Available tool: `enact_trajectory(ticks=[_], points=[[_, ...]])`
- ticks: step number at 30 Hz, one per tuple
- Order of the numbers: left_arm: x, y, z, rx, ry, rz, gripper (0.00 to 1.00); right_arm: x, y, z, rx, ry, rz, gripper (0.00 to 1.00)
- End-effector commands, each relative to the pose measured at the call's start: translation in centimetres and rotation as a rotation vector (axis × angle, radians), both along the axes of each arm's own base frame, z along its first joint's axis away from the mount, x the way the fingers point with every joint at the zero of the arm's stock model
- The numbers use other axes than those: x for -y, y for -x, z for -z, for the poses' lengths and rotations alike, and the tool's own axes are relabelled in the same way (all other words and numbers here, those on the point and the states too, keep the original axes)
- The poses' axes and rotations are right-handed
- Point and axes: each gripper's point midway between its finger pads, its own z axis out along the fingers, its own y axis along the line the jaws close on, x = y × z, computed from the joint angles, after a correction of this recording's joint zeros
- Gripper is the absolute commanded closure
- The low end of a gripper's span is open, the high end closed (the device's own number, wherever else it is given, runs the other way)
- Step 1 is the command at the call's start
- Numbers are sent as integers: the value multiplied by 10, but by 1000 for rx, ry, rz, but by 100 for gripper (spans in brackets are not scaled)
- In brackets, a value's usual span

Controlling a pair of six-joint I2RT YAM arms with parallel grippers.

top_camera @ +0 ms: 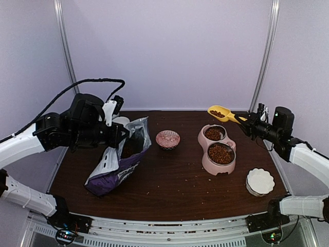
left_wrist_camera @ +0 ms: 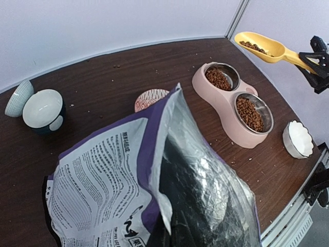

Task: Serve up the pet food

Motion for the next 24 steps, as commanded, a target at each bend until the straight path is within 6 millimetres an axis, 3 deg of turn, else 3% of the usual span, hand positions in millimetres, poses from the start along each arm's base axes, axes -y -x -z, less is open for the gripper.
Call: enact_trajectory(ticks=[1, 12, 24], points=[[13, -8, -50, 100, 133, 17, 100, 14, -11, 5, 26, 62, 14, 88], [14, -8, -45, 86, 136, 21, 100, 49, -18, 56, -103, 273, 79, 88], [19, -8, -45, 81, 140, 32, 100, 62, -33, 60, -147, 408, 76, 89]])
